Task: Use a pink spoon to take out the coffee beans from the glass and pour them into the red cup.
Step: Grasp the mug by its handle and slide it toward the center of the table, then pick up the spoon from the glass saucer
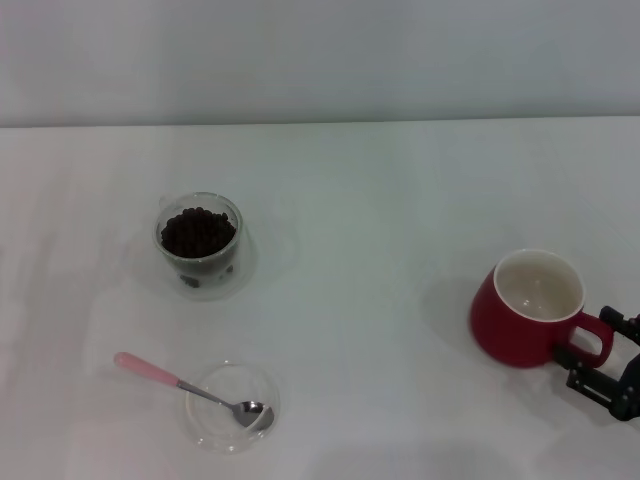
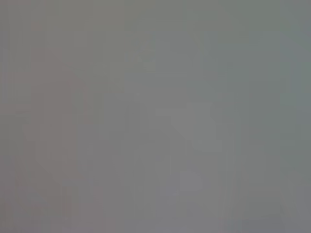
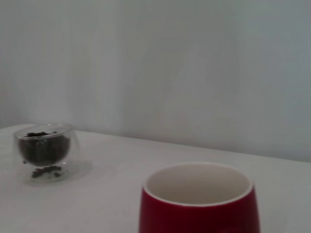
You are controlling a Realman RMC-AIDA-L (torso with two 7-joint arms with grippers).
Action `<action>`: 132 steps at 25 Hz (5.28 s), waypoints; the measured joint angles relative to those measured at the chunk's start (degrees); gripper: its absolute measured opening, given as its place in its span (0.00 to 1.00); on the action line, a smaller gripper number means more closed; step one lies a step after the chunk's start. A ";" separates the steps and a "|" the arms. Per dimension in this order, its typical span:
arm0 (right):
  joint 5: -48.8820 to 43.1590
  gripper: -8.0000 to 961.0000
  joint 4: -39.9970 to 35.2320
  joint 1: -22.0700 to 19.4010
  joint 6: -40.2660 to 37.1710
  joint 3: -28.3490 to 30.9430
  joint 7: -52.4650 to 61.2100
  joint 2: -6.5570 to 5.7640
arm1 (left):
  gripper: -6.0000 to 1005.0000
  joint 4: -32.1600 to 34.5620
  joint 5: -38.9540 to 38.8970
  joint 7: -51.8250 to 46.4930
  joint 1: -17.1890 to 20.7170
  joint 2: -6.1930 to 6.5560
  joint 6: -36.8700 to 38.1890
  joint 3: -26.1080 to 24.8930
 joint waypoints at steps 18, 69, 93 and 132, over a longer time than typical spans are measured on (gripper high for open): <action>6.50 0.41 0.05 -0.31 1.45 0.16 -3.31 0.92 | 0.76 0.05 0.00 0.00 0.32 -0.01 0.00 0.00; 4.67 0.21 -6.36 2.14 0.53 -12.03 -9.41 3.36 | 0.76 -0.46 -0.09 0.00 0.65 -0.29 1.54 -0.09; 5.25 0.46 -6.49 1.86 1.17 -12.25 -13.59 3.34 | 0.76 -0.66 0.04 0.00 1.42 -0.35 0.17 0.20; 7.33 0.54 -7.08 2.72 -12.64 10.51 -15.82 2.70 | 0.76 -11.19 3.52 -30.90 3.11 -0.27 -16.50 0.40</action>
